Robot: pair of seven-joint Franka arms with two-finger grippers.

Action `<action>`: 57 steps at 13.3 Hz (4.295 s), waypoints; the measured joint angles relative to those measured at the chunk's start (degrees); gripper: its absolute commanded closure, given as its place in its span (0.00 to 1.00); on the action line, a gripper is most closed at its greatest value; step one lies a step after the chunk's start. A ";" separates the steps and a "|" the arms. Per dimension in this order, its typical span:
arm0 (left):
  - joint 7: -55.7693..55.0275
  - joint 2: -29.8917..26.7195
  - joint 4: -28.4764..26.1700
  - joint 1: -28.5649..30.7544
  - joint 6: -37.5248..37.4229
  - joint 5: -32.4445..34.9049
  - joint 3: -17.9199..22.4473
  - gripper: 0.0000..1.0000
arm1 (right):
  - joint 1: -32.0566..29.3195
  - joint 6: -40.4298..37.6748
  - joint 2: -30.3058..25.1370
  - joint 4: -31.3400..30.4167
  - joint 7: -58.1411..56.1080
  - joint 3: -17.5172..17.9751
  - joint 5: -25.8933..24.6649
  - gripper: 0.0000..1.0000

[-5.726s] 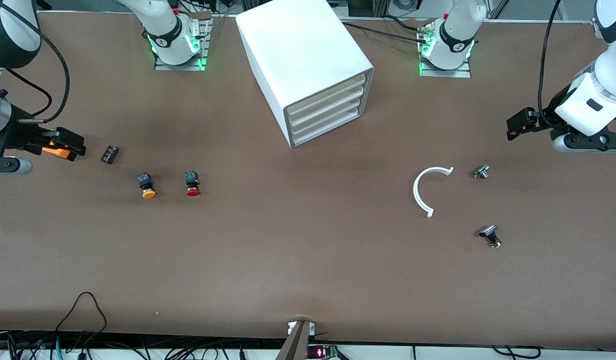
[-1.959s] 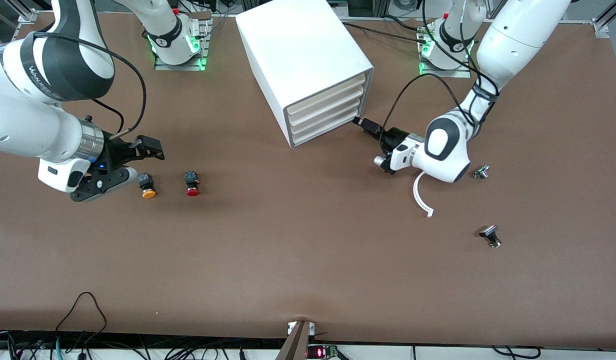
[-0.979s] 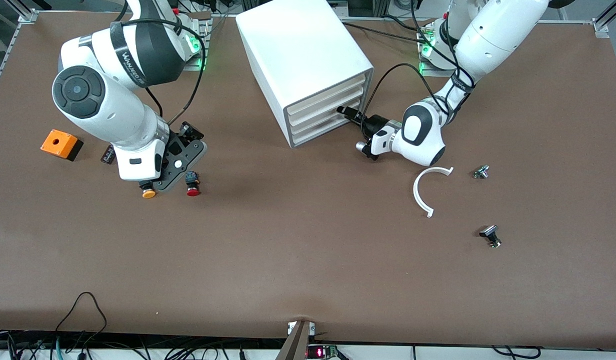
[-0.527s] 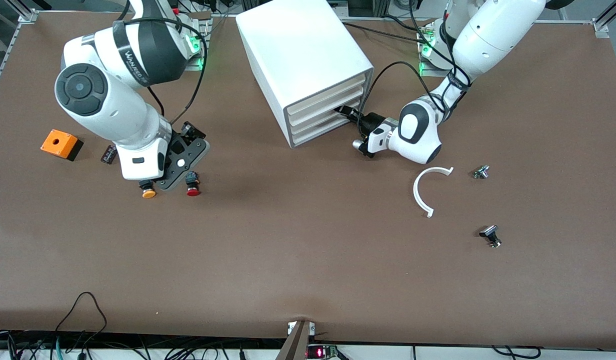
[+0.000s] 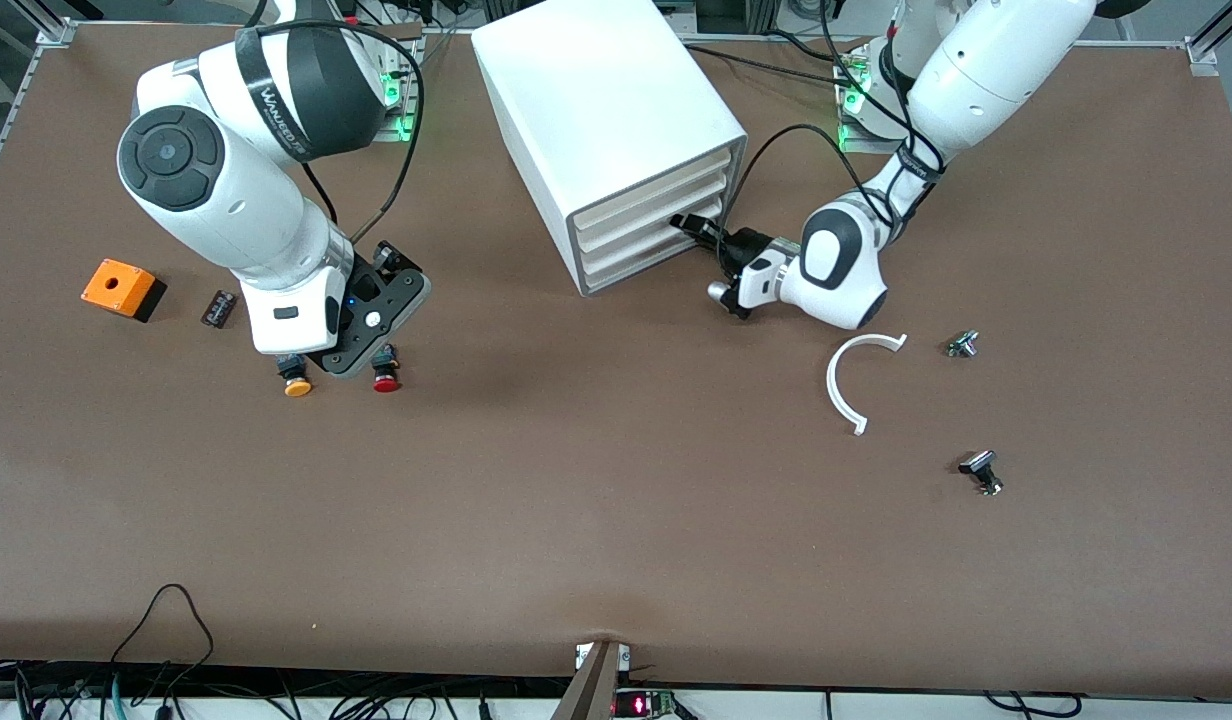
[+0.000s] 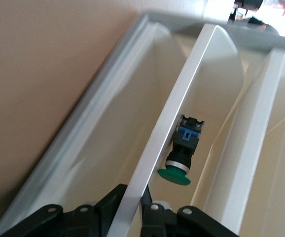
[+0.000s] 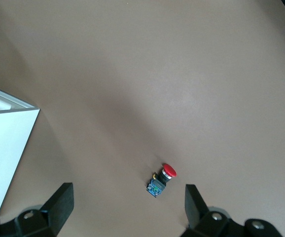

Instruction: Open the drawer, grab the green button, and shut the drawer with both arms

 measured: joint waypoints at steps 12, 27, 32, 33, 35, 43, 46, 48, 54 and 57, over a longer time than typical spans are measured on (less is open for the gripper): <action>0.72 -1.79 10.93 4.25 1.73 1.04 10.72 0.00 | 8.84 9.93 8.13 3.82 -2.00 4.99 0.00 0.00; -0.14 -23.38 29.91 13.24 -6.46 44.62 15.39 0.00 | 15.26 10.15 17.73 10.07 -8.62 11.36 -0.01 0.00; -7.23 -25.63 39.05 13.20 -19.56 57.76 16.93 0.00 | 17.64 11.86 20.82 10.89 -15.94 11.52 -0.08 0.00; -9.50 -25.61 39.64 13.09 -20.44 59.31 16.83 0.00 | 18.21 12.08 21.45 10.93 -17.52 11.54 -0.38 0.00; -14.99 -25.48 39.71 12.74 -20.95 61.81 16.48 0.00 | 19.55 12.42 22.34 10.98 -18.27 11.57 -1.96 0.00; -38.31 -27.20 36.59 8.69 -23.15 67.14 16.17 0.00 | 20.91 17.88 27.08 11.06 -18.29 11.45 -2.62 0.00; -39.46 -29.99 33.13 8.31 -23.15 67.14 16.91 0.00 | 20.90 19.83 28.38 11.17 -18.29 11.38 -2.62 0.00; -39.48 -30.93 32.08 8.13 -23.14 67.11 17.95 0.00 | 20.90 20.35 28.51 11.25 -18.29 11.30 -2.62 0.00; -39.49 -31.21 31.43 8.00 -23.13 66.22 19.20 0.00 | 20.82 21.49 29.10 11.44 -18.39 10.92 -3.51 0.00; -39.49 -31.21 31.43 8.00 -23.13 65.53 19.16 0.00 | 20.71 21.57 29.09 12.46 -18.51 10.80 -3.51 0.09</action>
